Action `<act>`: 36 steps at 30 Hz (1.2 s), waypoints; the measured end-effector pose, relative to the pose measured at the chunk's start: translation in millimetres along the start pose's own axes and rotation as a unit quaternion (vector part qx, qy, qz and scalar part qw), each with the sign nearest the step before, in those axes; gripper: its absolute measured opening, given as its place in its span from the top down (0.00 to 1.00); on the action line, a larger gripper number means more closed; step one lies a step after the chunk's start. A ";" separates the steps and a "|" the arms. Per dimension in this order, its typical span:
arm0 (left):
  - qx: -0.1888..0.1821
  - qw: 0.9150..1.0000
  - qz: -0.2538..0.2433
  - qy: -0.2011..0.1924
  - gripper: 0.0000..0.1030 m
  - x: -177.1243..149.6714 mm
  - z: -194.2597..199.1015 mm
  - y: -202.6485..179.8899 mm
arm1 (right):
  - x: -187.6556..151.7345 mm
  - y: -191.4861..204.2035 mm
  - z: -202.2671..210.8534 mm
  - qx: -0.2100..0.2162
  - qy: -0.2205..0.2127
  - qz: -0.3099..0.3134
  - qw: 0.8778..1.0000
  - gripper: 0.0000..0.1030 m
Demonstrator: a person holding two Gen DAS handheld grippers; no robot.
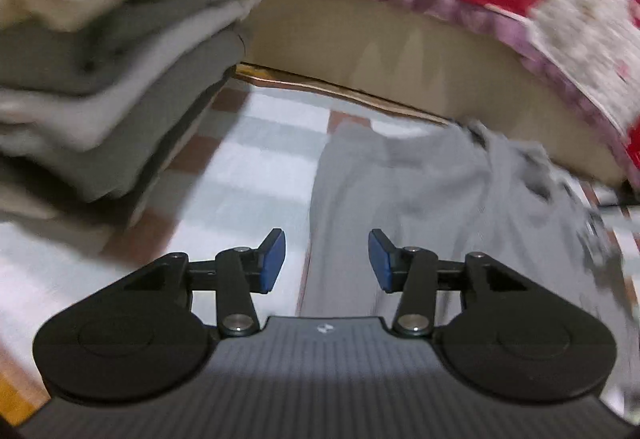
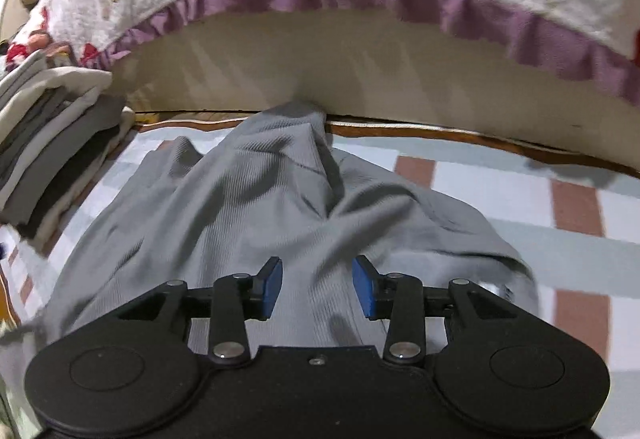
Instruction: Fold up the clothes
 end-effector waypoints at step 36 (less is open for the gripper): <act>0.060 0.994 -0.038 -0.081 0.97 69.0 -158.2 2.2 | -0.2 -67.8 -93.1 -0.006 -0.069 -0.197 0.978 0.44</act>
Point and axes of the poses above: each gripper's, at about its wrist camera, not at the fingertips, and z roughly against the way its jaws point, y to its left, x to its top, the point moved 7 cm from there along -z, roughly the way its jaws point, and after that the axes turned 14 degrees about -x, right-handed, at the moved point
